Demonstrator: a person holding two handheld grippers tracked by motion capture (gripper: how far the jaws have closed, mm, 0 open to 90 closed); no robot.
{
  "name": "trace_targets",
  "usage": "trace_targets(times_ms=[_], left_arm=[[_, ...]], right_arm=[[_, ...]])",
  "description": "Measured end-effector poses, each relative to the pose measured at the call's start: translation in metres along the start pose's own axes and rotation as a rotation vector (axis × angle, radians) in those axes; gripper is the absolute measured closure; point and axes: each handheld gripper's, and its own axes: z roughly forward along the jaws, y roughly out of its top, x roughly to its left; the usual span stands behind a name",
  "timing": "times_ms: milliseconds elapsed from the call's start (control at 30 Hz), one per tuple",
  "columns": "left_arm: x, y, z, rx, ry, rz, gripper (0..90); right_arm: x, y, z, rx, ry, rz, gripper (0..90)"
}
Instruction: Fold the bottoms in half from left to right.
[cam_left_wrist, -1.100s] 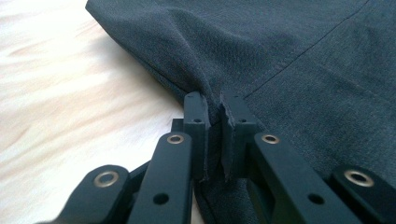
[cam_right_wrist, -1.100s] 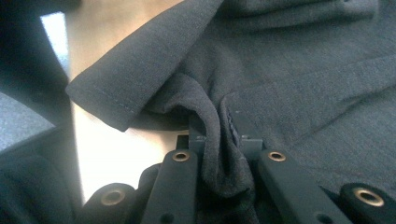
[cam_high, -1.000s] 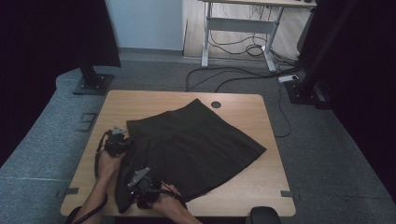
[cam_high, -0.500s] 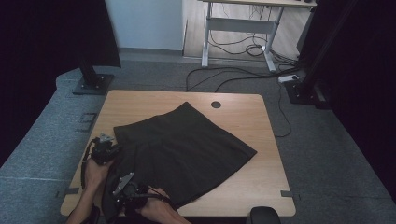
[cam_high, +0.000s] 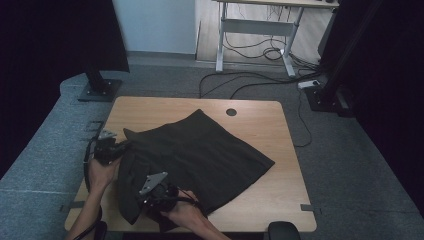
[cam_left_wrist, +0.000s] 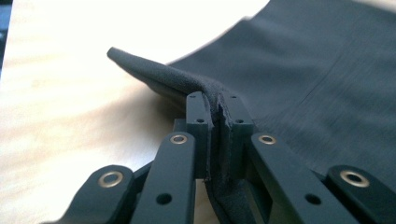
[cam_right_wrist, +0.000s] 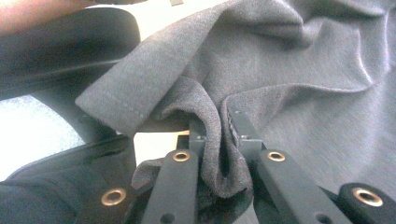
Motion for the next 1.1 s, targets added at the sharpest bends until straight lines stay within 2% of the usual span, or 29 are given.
trace_targets(times_ms=[233, 367, 467, 567, 833, 1100], left_arm=[[-0.029, 0.042, 0.003, -0.048, -0.035, 0.049, 83.8], [-0.047, 0.063, 0.011, -0.065, -0.057, 0.068, 83.9], [-0.064, 0.081, 0.019, -0.077, -0.066, 0.099, 83.8], [-0.074, 0.091, 0.024, -0.086, -0.077, 0.11, 83.9], [-0.108, 0.122, 0.04, -0.101, -0.082, 0.179, 83.9], [-0.136, 0.153, 0.049, -0.128, -0.085, 0.241, 84.0]], right_arm=[[-0.018, -0.016, -0.045, -0.053, -0.067, 0.042, 81.8], [-0.03, -0.026, -0.071, -0.088, -0.104, 0.078, 81.8], [-0.038, -0.034, -0.089, -0.104, -0.138, 0.094, 81.8], [-0.047, -0.044, -0.105, -0.11, -0.175, 0.115, 81.8], [-0.071, -0.068, -0.146, -0.146, -0.265, 0.185, 81.8], [-0.089, -0.081, -0.18, -0.168, -0.342, 0.216, 81.8]])
